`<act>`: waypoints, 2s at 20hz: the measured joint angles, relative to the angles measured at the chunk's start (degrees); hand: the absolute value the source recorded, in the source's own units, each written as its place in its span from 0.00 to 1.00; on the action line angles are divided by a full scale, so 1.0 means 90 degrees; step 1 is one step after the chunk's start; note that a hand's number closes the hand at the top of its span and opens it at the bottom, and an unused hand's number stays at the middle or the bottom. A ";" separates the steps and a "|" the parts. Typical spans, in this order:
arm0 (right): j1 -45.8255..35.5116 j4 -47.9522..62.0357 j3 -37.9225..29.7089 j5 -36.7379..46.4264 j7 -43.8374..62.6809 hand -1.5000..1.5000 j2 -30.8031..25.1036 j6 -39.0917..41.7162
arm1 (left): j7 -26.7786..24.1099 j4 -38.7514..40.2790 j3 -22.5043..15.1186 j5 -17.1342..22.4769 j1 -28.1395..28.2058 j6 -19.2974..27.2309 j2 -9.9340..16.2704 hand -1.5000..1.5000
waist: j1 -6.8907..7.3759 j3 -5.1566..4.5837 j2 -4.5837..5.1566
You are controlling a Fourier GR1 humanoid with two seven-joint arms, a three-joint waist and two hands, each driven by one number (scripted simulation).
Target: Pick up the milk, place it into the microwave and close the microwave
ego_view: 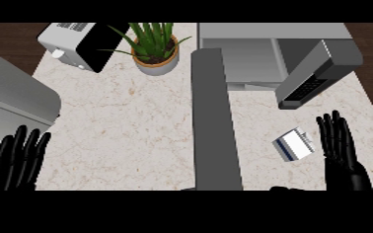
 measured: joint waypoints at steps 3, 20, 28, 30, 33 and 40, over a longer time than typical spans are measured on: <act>-0.0298 0.0582 -0.0206 0.0074 -0.0249 0.00 -0.0046 -0.0094 | 0.0034 -0.0025 0.0055 0.0012 -0.0022 -0.0042 0.0006 0.00 | -0.0001 0.0000 0.0002; -0.1197 0.3509 -0.1211 0.0031 -0.1691 0.00 -0.0875 0.0294 | -0.0254 -0.0108 0.0153 0.0003 0.0374 -0.0304 -0.0104 0.00 | 0.0004 0.0001 0.0003; -0.1965 0.5233 -0.1369 0.0274 -0.2365 0.00 -0.1141 0.0244 | -0.0254 -0.0107 -0.0123 -0.0080 0.0391 -0.0091 -0.0123 0.00 | 0.0015 0.0002 0.0006; -0.2132 0.5681 -0.1454 0.0297 -0.2599 0.00 -0.1250 0.0238 | -0.0388 -0.0047 -0.0014 -0.0017 0.0463 -0.0183 -0.0101 0.00 | 0.0022 0.0002 0.0007; -0.2528 0.6560 -0.1545 0.0382 -0.3001 0.00 -0.1321 0.0119 | -0.0499 0.0035 -0.0039 -0.0048 0.0500 -0.0197 -0.0104 0.00 | 0.0031 0.0003 0.0009; -0.3222 0.8267 -0.1625 0.0494 -0.3599 0.00 -0.1672 0.0379 | -0.0369 0.0110 0.0023 -0.0007 0.0330 -0.0199 -0.0076 0.00 | 0.0048 0.0008 0.0018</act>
